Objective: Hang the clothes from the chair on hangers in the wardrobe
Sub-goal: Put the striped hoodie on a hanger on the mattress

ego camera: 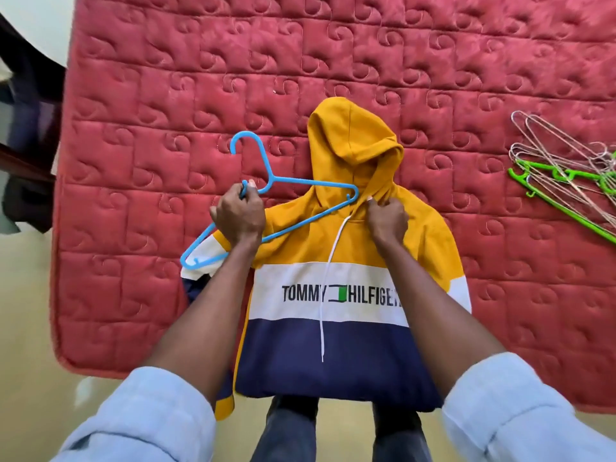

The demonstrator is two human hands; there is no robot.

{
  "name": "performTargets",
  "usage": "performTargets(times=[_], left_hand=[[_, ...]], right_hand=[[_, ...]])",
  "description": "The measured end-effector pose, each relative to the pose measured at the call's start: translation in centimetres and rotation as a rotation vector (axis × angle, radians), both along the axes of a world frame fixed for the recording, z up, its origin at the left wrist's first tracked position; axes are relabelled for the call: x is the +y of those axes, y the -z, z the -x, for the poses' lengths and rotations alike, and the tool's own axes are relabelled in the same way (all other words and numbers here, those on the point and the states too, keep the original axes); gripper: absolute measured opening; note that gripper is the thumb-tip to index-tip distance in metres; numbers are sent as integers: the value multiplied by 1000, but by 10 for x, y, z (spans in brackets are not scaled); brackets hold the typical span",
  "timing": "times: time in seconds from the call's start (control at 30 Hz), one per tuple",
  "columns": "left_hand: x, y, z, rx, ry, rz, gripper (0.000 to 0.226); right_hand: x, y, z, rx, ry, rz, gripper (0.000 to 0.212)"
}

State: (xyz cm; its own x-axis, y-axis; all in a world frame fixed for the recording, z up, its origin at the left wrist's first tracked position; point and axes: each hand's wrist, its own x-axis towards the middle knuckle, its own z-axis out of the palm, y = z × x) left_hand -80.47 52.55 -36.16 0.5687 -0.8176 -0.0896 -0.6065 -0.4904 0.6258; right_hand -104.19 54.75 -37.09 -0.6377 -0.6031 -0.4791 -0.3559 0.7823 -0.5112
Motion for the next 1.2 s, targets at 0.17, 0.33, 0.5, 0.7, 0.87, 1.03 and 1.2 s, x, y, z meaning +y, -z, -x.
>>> performTargets(times=[0.17, 0.33, 0.5, 0.7, 0.87, 1.03, 1.2], left_hand=[[-2, 5, -4, 9, 23, -14, 30], [-14, 2, 5, -5, 107, -46, 32], [-28, -9, 30, -11, 229, -91, 30], [-48, -28, 62, 3, 314, -94, 32], [-60, -44, 82, -56, 341, -94, 31], [-56, -45, 98, -165, 405, -152, 31], [-52, -41, 90, -104, 339, -241, 36]], right_hand=[[-16, -4, -11, 77, 6, -92, 53], [-14, -3, -11, 82, 33, -15, 20], [-5, -17, 7, 162, 99, 76, 16], [-7, -27, 38, 165, 11, 58, 10], [-11, -37, 56, 112, 72, -14, 12], [-10, -45, 56, 125, 25, 139, 5], [-9, -52, 57, 74, 95, 176, 4]])
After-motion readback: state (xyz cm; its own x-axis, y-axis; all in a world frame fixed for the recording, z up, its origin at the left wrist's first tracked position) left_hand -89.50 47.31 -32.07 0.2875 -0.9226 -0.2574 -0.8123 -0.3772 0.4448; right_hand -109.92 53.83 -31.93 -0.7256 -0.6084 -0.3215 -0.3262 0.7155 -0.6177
